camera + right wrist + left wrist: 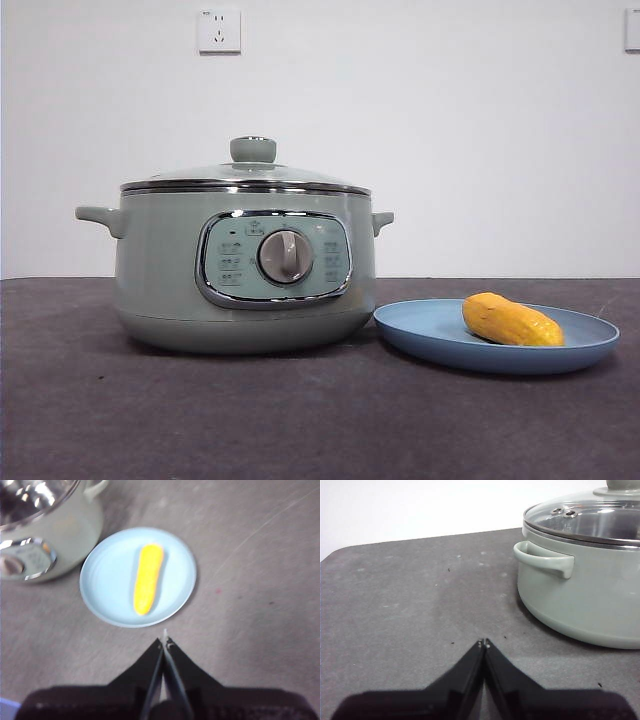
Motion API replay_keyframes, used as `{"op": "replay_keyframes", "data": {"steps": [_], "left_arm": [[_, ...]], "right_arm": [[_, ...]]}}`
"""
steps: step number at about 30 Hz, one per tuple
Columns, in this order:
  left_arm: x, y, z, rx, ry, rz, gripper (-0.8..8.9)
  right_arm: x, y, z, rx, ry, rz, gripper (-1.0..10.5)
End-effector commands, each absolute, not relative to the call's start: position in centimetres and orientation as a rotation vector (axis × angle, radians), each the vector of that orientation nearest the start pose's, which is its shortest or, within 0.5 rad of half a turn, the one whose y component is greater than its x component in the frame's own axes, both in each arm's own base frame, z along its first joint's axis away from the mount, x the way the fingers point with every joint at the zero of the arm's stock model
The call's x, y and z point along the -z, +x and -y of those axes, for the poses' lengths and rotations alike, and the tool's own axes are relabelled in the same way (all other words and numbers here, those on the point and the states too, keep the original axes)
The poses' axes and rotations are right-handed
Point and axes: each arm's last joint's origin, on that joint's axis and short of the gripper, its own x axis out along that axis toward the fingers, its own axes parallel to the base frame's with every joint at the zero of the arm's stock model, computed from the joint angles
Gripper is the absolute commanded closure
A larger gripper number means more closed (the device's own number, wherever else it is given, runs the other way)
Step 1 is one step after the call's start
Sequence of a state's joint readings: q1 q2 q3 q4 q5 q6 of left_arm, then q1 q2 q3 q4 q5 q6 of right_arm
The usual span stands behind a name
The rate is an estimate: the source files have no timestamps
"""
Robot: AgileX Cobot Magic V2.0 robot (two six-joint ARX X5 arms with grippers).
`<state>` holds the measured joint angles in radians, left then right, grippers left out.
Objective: Take the corn out from the steamer,put the corn on the plate,close the lid
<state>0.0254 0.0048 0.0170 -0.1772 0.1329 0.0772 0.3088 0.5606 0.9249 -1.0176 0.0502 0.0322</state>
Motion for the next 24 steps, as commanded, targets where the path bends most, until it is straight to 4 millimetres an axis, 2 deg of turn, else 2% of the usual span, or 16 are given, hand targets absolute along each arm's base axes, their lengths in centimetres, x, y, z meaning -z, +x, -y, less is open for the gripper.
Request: {"op": "replay_keyframes", "data": {"steps": [1,4,7,10,17,24], "left_arm": [[-14.8,9.6,0.1,0.109,0.057,-0.169,8.17],[-14.8,9.6,0.1,0.109,0.057,-0.169,8.17],[-14.8,9.6,0.1,0.109,0.057,-0.169,8.17],[-14.8,9.6,0.1,0.109,0.057,-0.169,8.17],[-14.8,9.6,0.1,0.109,0.057,-0.169,8.17],[-14.8,9.6,0.1,0.110,0.057,-0.169,8.17]], "right_arm": [[-33.1,6.4,-1.7,-0.206,-0.075,-0.575,9.5],[-33.7,5.1,-1.1,-0.147,-0.056,-0.461,9.5],[-33.3,5.0,-0.9,-0.121,-0.013,-0.207,9.5],[-29.6,6.3,-0.9,-0.078,0.026,-0.049,9.5],[-21.1,8.7,-0.8,-0.017,0.036,-0.020,9.5],[-15.8,9.5,-0.8,-0.002,0.071,-0.116,9.5]]}}
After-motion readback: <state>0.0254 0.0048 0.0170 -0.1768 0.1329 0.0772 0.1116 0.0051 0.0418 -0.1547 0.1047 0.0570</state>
